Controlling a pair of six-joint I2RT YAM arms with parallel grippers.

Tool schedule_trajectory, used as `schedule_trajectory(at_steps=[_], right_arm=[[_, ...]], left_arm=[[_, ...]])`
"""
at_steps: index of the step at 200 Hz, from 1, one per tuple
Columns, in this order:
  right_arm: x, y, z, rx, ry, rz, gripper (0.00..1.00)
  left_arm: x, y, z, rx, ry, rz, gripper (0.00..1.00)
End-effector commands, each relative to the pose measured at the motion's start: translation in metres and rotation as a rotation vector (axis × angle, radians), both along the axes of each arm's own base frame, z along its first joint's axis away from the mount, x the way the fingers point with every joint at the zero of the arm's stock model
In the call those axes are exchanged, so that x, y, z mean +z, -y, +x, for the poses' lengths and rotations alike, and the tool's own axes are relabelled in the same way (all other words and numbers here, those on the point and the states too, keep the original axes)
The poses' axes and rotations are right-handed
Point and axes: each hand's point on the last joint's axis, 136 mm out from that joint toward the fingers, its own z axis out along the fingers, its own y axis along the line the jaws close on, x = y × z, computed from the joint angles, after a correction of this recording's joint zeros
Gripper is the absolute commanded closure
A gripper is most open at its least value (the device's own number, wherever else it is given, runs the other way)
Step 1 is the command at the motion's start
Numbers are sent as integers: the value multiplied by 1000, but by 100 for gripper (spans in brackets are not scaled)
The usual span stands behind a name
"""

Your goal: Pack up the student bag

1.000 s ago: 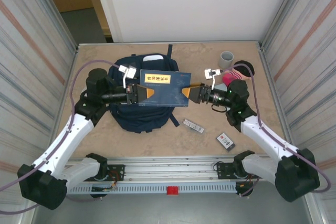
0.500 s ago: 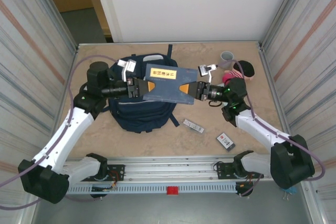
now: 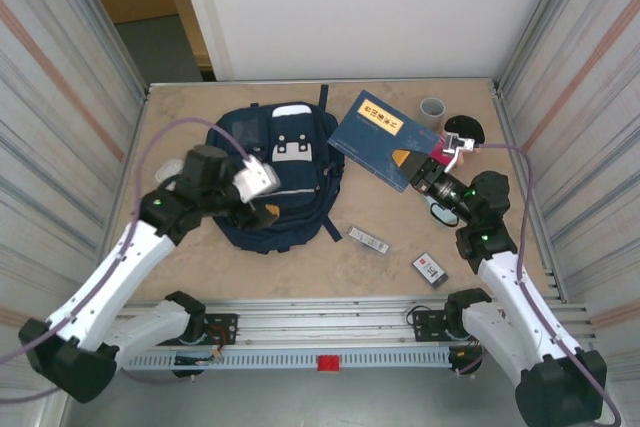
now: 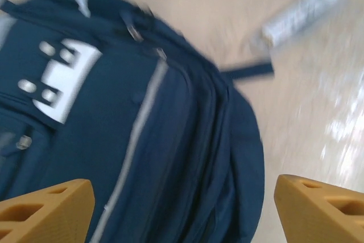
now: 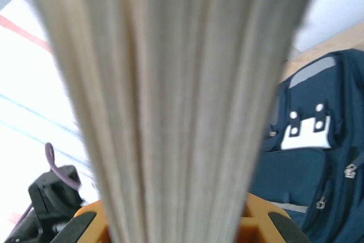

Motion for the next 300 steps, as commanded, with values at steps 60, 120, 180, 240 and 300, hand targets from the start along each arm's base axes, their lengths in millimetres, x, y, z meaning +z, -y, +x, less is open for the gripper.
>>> schedule_trajectory(at_steps=[60, 120, 180, 240, 300], right_arm=[[-4, 4, 1, -57, 24, -103, 100], [-8, 0, 0, -38, 24, -120, 100], [-11, -2, 2, -34, 20, -129, 100], [-16, -1, 7, -51, -6, -146, 100], [-15, 5, 35, -56, -172, -204, 100]], left_arm=[[-60, -2, 52, -98, 5, 198, 13], [-76, -1, 87, -52, 54, 224, 11], [-97, -8, 104, -13, 71, 275, 31], [-39, 23, 91, 100, 129, 92, 100], [53, 35, 95, 411, 52, -211, 100]])
